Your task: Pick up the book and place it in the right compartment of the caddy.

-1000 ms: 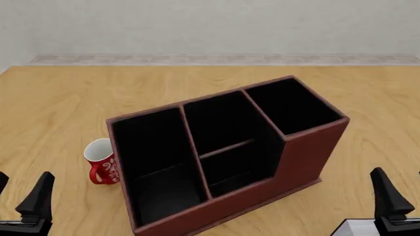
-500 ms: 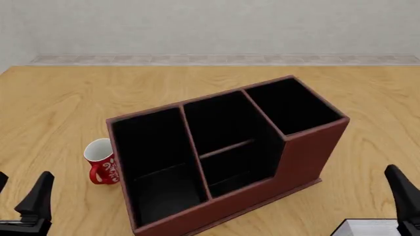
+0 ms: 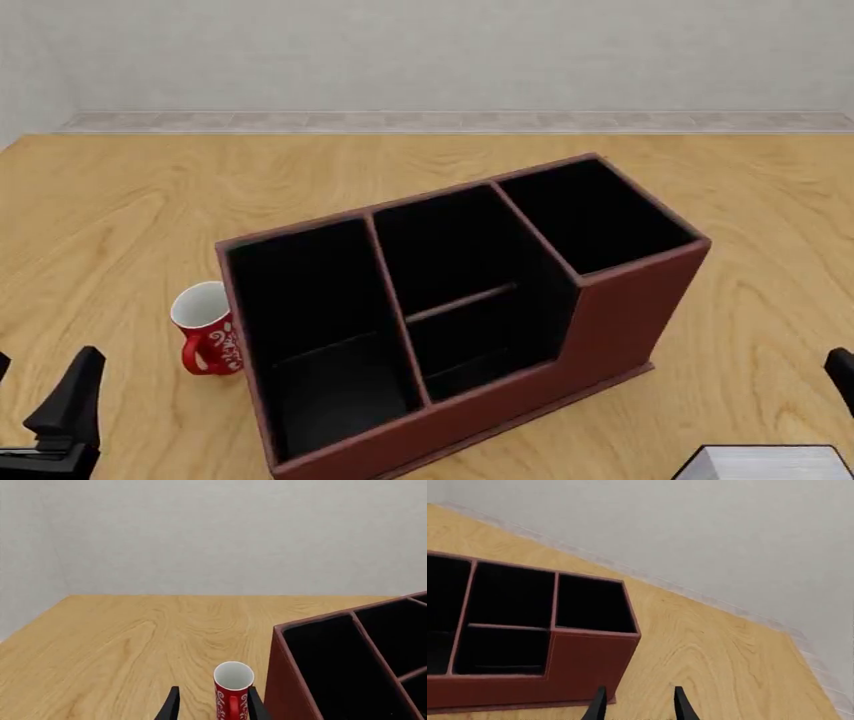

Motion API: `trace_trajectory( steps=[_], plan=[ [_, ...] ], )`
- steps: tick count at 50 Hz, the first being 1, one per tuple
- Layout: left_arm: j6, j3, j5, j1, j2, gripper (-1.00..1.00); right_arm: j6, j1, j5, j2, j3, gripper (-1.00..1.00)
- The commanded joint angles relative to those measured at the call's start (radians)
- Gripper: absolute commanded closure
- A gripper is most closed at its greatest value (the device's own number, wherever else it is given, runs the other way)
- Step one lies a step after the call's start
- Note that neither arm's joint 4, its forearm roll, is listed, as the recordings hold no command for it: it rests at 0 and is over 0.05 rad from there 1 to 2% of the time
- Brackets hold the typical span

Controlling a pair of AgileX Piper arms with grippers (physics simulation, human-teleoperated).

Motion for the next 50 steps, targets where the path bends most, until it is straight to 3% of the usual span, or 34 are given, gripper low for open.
trace_trajectory(
  steps=[1, 2, 3, 6, 8, 14, 29, 40, 50],
  plan=[
    [0.000, 0.006, -0.008, -0.003, 0.002, -1.00, 0.041, -0.017, -0.088, -0.005, 0.071, -1.00],
    [0.000, 0.011, -0.009, -0.015, 0.002, -1.00, -0.027, 0.068, -0.045, 0.123, 0.089, -1.00],
    [0.000, 0.007, -0.012, -0.002, 0.001, -1.00, 0.038, -0.014, -0.077, -0.004, 0.060, -1.00],
    [0.001, 0.004, -0.008, -0.002, 0.001, -1.00, 0.032, -0.002, -0.070, 0.014, 0.058, -1.00],
    [0.001, 0.005, -0.008, -0.002, 0.002, -1.00, 0.000, 0.019, -0.061, 0.042, 0.062, -1.00],
    [0.001, 0.007, -0.009, -0.002, 0.003, -1.00, -0.027, 0.026, -0.003, 0.084, -0.001, -1.00],
    [0.003, 0.006, -0.003, -0.008, 0.004, -1.00, -0.146, 0.065, 0.207, 0.220, -0.200, -1.00],
    [0.003, 0.007, -0.004, -0.008, 0.004, -1.00, -0.200, 0.095, 0.280, 0.290, -0.238, -1.00],
    [0.003, 0.005, -0.002, -0.008, 0.005, -1.00, -0.271, 0.067, 0.357, 0.323, -0.252, -1.00]
  ],
)
